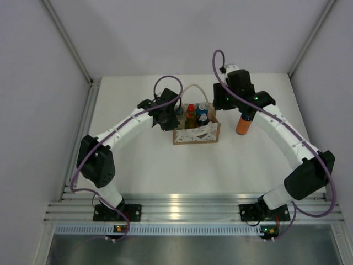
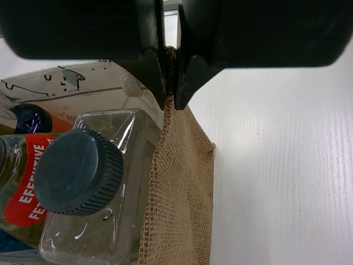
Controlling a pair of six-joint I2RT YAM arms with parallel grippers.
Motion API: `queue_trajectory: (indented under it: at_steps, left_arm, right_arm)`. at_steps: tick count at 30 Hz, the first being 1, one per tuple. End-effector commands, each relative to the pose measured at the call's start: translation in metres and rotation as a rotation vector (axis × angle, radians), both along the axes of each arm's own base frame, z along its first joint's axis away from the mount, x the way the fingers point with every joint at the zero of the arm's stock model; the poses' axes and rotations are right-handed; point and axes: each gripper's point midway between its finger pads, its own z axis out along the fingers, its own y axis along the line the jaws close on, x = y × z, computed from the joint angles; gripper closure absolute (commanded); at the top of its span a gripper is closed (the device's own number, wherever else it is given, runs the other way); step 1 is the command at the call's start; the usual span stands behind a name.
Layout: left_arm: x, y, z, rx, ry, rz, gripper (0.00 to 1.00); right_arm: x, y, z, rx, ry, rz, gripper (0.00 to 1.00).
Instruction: Take the personal care products out of the canvas bag
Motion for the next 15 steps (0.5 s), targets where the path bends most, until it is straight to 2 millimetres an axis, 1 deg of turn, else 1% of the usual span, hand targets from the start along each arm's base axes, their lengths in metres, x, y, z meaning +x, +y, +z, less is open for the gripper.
queue_trajectory:
  at_steps: [1, 2, 3, 4, 5, 6, 7, 9, 10, 12, 13, 14, 15]
  left_arm:
    - [-0.008, -0.003, 0.005, -0.006, 0.013, -0.041, 1.00]
    - [-0.008, -0.002, 0.004, -0.003, 0.014, -0.038, 1.00]
    - [-0.008, -0.002, 0.004, -0.003, 0.013, -0.039, 1.00]
    - [-0.008, -0.002, 0.004, -0.003, 0.013, -0.040, 1.00]
    - [-0.008, -0.002, 0.004, -0.003, 0.014, -0.038, 1.00]
    - [-0.008, -0.003, 0.005, -0.005, 0.012, -0.040, 1.00]
    - [-0.008, -0.002, 0.004, -0.003, 0.014, -0.038, 1.00]
    - [-0.009, -0.002, 0.005, -0.004, 0.011, -0.037, 1.00]
    - [-0.009, -0.001, 0.004, -0.003, 0.014, -0.034, 1.00]
    - [-0.009, 0.000, 0.003, -0.001, 0.016, -0.031, 1.00]
    - [-0.010, -0.001, 0.002, -0.001, 0.019, -0.031, 1.00]
    - [-0.010, -0.001, 0.002, -0.003, 0.022, -0.032, 1.00]
    - [-0.010, -0.001, 0.002, -0.004, 0.021, -0.030, 1.00]
  right_arm:
    - [-0.004, 0.047, 0.030, 0.071, -0.060, 0.131, 0.51]
    - [-0.009, 0.061, 0.028, 0.064, -0.056, 0.162, 0.51]
    - [-0.010, 0.065, 0.031, 0.058, -0.050, 0.169, 0.53]
    - [-0.007, 0.068, 0.023, 0.043, -0.029, 0.142, 0.54]
    - [-0.009, 0.078, 0.026, 0.040, -0.028, 0.142, 0.56]
    - [-0.011, 0.076, 0.021, 0.016, -0.006, 0.105, 0.57]
    - [-0.016, 0.087, 0.015, 0.034, 0.023, 0.086, 0.57]
    - [-0.019, 0.094, 0.012, 0.029, 0.030, 0.043, 0.57]
    - [-0.022, 0.099, 0.004, 0.013, 0.040, 0.017, 0.56]
    - [-0.019, 0.106, 0.004, 0.000, 0.031, 0.024, 0.56]
    - [-0.014, 0.109, -0.006, -0.037, 0.038, 0.041, 0.56]
    - [-0.011, 0.109, -0.007, -0.054, 0.033, 0.043, 0.56]
    - [-0.005, 0.107, -0.005, -0.067, 0.020, 0.035, 0.57]
